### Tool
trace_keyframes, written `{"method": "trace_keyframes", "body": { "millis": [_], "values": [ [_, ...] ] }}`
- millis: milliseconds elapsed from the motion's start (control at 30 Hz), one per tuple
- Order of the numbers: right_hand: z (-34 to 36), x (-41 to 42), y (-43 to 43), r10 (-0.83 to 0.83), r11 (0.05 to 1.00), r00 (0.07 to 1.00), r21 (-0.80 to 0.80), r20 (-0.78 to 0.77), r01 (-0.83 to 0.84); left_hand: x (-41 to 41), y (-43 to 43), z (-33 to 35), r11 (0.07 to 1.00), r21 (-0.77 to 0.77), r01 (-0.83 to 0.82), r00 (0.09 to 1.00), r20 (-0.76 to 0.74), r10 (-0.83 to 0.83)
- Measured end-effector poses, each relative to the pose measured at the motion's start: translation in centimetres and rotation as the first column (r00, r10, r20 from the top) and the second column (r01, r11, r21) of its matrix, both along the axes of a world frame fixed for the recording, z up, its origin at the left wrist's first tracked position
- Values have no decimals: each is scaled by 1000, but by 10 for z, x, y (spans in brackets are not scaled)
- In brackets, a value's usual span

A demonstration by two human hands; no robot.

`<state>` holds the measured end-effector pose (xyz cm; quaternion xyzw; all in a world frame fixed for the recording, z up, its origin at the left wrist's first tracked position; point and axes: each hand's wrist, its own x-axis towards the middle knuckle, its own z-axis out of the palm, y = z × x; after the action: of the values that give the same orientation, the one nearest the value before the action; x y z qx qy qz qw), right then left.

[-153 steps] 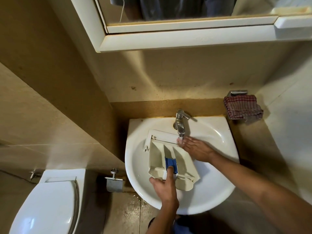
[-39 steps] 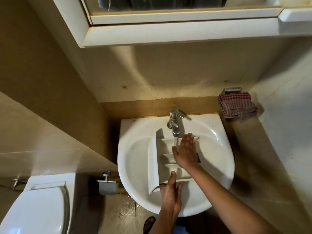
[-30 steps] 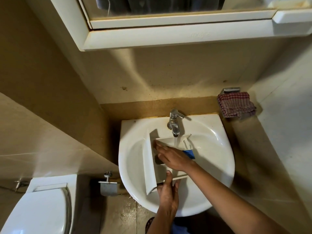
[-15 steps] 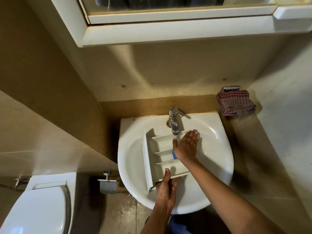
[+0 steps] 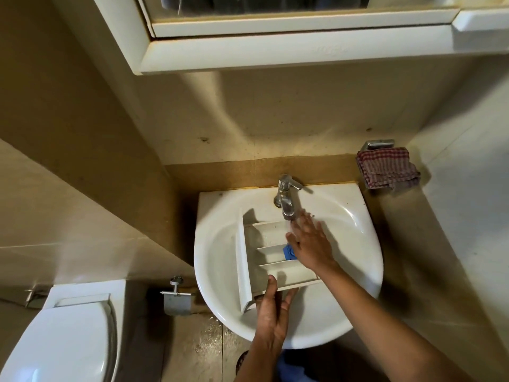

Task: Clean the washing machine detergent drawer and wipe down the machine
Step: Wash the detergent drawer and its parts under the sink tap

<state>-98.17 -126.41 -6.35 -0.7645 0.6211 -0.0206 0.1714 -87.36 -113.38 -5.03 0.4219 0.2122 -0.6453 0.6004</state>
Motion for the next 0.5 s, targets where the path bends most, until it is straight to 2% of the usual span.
{"method": "trace_keyframes", "body": {
  "millis": [67,133,233,300,400,433,500],
  "values": [
    [5,-6,1,-290,954,954,108,81,280,0,1,0,1000,0,10,1000,-6,-10],
    [11,-3,-1,-409,908,905,145,114,392,-1,2,-1,1000,15,17,1000,-5,-17],
    [19,23,2,-289,955,944,-17,160,295,-5,5,-1,998,28,48,999,16,-48],
    [25,47,6,-253,967,932,54,260,248,-11,7,0,994,70,84,995,46,-88],
    [29,60,7,-310,946,876,206,370,248,-15,7,5,989,103,105,991,77,-113],
    [27,57,7,-301,949,881,205,365,239,-14,5,6,990,96,101,990,91,-110],
    [19,43,11,-255,961,932,171,259,216,-10,1,6,993,84,83,988,124,-93]
  ]
}}
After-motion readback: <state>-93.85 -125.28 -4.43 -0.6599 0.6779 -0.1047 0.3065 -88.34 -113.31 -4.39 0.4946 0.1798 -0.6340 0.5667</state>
